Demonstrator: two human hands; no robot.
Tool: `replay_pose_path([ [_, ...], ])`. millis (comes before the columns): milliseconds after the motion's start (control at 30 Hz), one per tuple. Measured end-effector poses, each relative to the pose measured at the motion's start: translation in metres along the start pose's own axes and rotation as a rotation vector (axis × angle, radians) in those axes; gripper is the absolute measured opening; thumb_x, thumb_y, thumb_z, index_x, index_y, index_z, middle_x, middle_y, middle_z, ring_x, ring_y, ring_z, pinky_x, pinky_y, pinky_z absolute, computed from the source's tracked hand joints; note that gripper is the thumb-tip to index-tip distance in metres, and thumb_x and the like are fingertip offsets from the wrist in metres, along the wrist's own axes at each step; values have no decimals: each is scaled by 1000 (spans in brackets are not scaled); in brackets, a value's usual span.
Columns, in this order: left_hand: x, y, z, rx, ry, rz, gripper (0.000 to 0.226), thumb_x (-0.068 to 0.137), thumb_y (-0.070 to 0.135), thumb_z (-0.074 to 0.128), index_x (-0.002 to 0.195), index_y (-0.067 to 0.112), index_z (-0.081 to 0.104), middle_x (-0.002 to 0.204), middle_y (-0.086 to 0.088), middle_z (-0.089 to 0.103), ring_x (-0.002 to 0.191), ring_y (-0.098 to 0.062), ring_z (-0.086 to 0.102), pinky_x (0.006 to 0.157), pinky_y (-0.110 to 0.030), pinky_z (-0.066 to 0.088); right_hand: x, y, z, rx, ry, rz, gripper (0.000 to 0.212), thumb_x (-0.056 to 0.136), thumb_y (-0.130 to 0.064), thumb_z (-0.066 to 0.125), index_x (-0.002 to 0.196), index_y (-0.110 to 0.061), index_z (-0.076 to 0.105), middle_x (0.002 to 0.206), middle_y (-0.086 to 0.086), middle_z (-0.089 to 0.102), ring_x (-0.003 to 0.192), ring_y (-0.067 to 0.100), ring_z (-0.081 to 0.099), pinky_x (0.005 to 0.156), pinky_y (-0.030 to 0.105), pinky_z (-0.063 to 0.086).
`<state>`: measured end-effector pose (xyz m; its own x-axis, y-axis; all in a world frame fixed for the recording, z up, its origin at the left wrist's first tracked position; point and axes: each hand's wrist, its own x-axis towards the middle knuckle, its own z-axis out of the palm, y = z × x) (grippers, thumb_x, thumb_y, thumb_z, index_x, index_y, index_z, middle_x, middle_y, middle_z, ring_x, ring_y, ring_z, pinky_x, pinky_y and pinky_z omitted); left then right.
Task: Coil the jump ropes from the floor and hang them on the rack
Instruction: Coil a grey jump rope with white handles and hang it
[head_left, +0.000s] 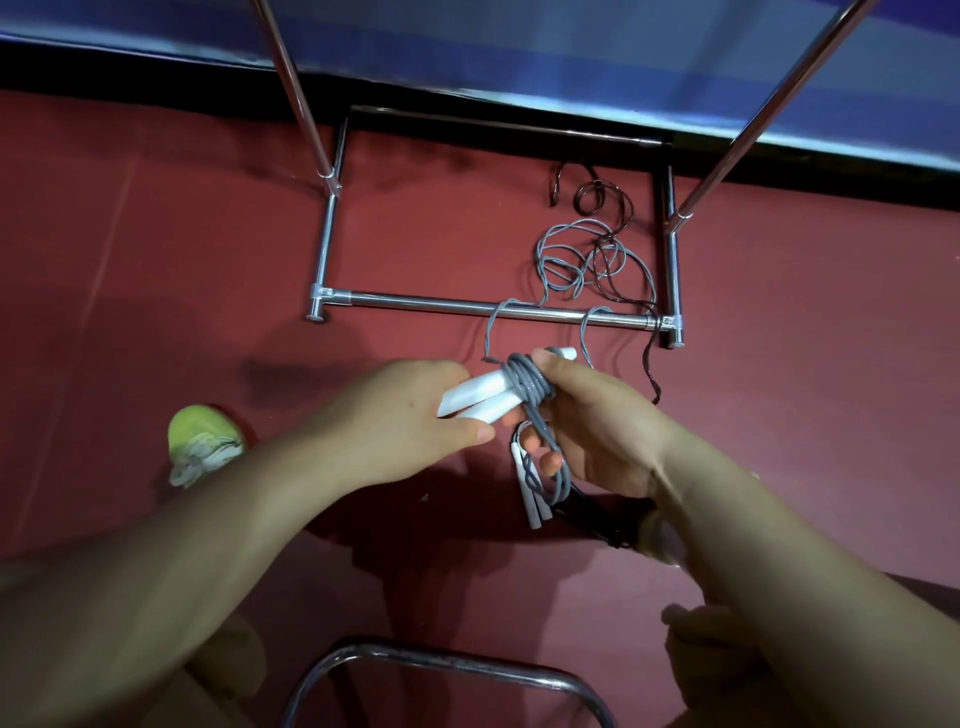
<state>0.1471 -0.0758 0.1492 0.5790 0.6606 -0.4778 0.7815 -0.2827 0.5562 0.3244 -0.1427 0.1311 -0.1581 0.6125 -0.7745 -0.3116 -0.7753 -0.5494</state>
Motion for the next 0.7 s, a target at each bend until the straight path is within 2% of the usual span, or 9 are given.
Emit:
replay_pose_path([
  [133,-1,0,4,-90,-50,-56,31,77,43,68,71,20,49,65,3,58,62,-18,63,62,-37,47,5,10,5,-26,-26,11,43,98,-49,34,97,-12,55,66,5,54,47,15,42,45,26,33],
  [233,2,4,2,-414,-155,-145,21,80,27,72,77,15,54,58,6,58,50,-10,61,50,-22,47,4,3,9,41,17,-65,33,100,-40,33,84,-15,48,59,2,42,39,11,29,40,21,29],
  [300,2,6,1,-583,-248,-195,16,83,21,69,81,14,55,61,5,58,50,-8,58,53,-24,48,3,-2,9,46,14,-109,35,100,-41,31,85,-14,48,58,2,40,40,10,28,40,19,27],
  [400,0,6,-1,-692,-327,-182,8,87,20,65,85,18,57,68,3,60,54,-9,58,53,-27,50,2,-7,5,80,-82,-100,66,85,-69,20,97,-13,54,60,3,43,44,13,32,44,22,24],
  [433,-1,5,-2,-703,-344,-175,6,88,20,64,88,20,58,68,3,62,55,-9,60,52,-26,50,2,-7,4,80,-96,-85,75,82,-72,15,101,-11,55,62,3,43,46,14,32,45,23,24],
  [500,-1,6,-2,-708,-370,-171,4,90,21,62,90,22,59,67,2,66,56,-11,62,51,-24,49,6,-3,3,83,-79,-61,83,90,-68,12,115,-1,54,65,5,44,46,13,33,44,22,26],
  [567,-1,7,1,-700,-367,-175,4,91,19,61,90,19,58,64,2,65,53,-11,60,48,-22,47,9,2,3,99,-76,-43,80,94,-62,18,129,5,45,71,7,43,46,12,34,44,21,27],
  [633,-1,8,4,-688,-357,-181,7,91,17,61,86,19,57,64,1,61,50,-11,56,46,-21,45,8,6,3,94,-104,-31,70,91,-59,31,122,0,51,74,7,44,48,12,37,45,22,27],
  [700,-3,9,6,-673,-363,-190,11,91,17,60,82,21,56,65,-1,59,50,-11,55,46,-21,45,4,7,5,74,-124,-2,50,88,-53,39,111,-10,52,72,6,44,48,11,38,46,23,25],
])
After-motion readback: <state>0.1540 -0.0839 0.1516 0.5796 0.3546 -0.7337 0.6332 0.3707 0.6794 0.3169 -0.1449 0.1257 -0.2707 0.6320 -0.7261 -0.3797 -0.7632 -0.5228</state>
